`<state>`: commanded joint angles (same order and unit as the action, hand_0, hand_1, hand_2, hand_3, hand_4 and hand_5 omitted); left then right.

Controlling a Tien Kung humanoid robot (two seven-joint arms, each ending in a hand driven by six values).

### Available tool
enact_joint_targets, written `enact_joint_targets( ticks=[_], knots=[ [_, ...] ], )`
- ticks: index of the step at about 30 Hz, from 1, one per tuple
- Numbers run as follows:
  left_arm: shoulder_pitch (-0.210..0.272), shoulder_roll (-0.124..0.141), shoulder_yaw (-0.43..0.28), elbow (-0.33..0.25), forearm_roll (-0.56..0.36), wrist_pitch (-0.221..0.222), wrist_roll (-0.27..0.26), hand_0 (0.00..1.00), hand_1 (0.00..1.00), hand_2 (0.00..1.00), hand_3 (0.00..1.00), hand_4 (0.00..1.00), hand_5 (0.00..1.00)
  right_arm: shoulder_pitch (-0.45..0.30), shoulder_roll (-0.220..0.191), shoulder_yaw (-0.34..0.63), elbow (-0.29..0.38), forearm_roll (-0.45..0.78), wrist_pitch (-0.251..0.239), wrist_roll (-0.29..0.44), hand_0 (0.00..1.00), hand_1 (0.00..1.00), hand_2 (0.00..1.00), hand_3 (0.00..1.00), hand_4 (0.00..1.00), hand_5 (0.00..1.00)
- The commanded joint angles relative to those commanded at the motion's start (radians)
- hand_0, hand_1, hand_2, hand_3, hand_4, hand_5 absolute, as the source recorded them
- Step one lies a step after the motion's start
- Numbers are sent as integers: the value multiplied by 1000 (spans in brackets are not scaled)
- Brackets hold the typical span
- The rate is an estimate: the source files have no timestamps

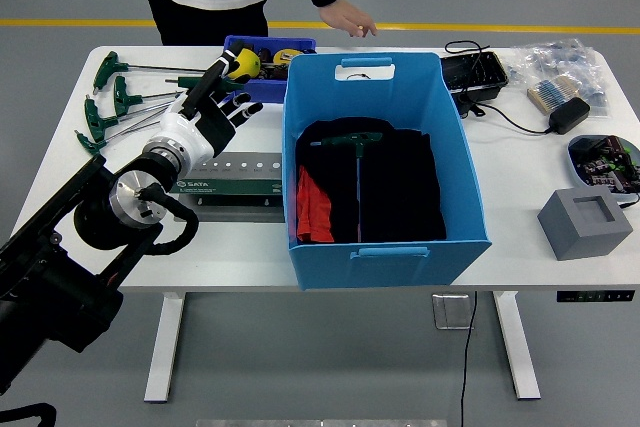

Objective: Lift tool from toolbox,place it in box,lift tool from toolbox,place it in box

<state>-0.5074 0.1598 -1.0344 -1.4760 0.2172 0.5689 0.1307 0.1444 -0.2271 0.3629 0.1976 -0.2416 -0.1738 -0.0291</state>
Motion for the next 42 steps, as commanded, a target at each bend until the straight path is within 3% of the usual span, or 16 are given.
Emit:
enact_joint_targets(
  ticks=[5, 6, 9, 13, 15, 18, 22, 28, 30, 34, 36, 41, 42],
  knots=[
    [-17, -10, 19, -16, 1, -14, 11, 181, 134, 226, 286, 764, 200, 5, -2, -4, 0, 6, 0, 2, 682, 665, 721, 570, 770, 694],
    [-24, -14, 28, -18, 4, -23, 17, 173, 116, 201, 289, 773, 111, 6, -3, -4, 0, 7, 1, 2, 682, 665, 721, 570, 771, 695],
    [-40, -23, 54, -16, 12, -37, 26, 173, 116, 201, 289, 773, 111, 8, -4, -7, 0, 9, 1, 2, 682, 665, 721, 570, 771, 695],
    [-65, -37, 109, -4, 50, -89, 62, 173, 116, 190, 285, 761, 108, 10, -5, -8, 0, 11, 0, 3, 682, 665, 720, 570, 771, 695],
    [-84, -42, 150, 16, 103, -138, 95, 173, 116, 190, 285, 761, 108, 11, -6, -9, 1, 13, 0, 3, 682, 665, 720, 570, 771, 695],
    [-125, -54, 226, 76, 213, -211, 159, 174, 120, 186, 283, 750, 116, 14, -8, -7, 1, 8, 0, 2, 682, 665, 720, 570, 772, 697],
    [-167, -79, 315, 147, 375, -268, 204, 174, 120, 186, 283, 750, 116, 16, -9, -8, 1, 9, -1, 2, 682, 665, 720, 570, 772, 697],
    [-244, -120, 431, 227, 619, -343, 218, 185, 123, 182, 282, 738, 110, 22, -10, -7, 2, 10, -4, 1, 687, 667, 721, 572, 773, 697],
    [-272, -137, 465, 280, 709, -372, 205, 206, 137, 203, 301, 733, 97, 23, -11, -6, 2, 6, -4, 0, 688, 668, 720, 569, 771, 696],
    [-303, -160, 502, 390, 868, -375, 199, 206, 137, 203, 301, 733, 97, 27, -12, -8, 2, 7, -4, 0, 688, 668, 720, 569, 771, 696],
    [-313, -160, 520, 434, 953, -378, 196, 212, 143, 226, 345, 742, 104, 27, -12, -10, 3, 10, -4, 1, 687, 668, 720, 570, 773, 696],
    [-330, -160, 554, 530, 1167, -369, 171, 212, 143, 226, 345, 742, 104, 30, -13, -11, 3, 6, -4, 0, 687, 668, 720, 570, 773, 696],
    [-330, -160, 552, 543, 1206, -362, 171, 230, 152, 252, 401, 755, 117, 31, -13, -12, 3, 5, -4, 0, 688, 667, 720, 570, 773, 696]
  ],
)
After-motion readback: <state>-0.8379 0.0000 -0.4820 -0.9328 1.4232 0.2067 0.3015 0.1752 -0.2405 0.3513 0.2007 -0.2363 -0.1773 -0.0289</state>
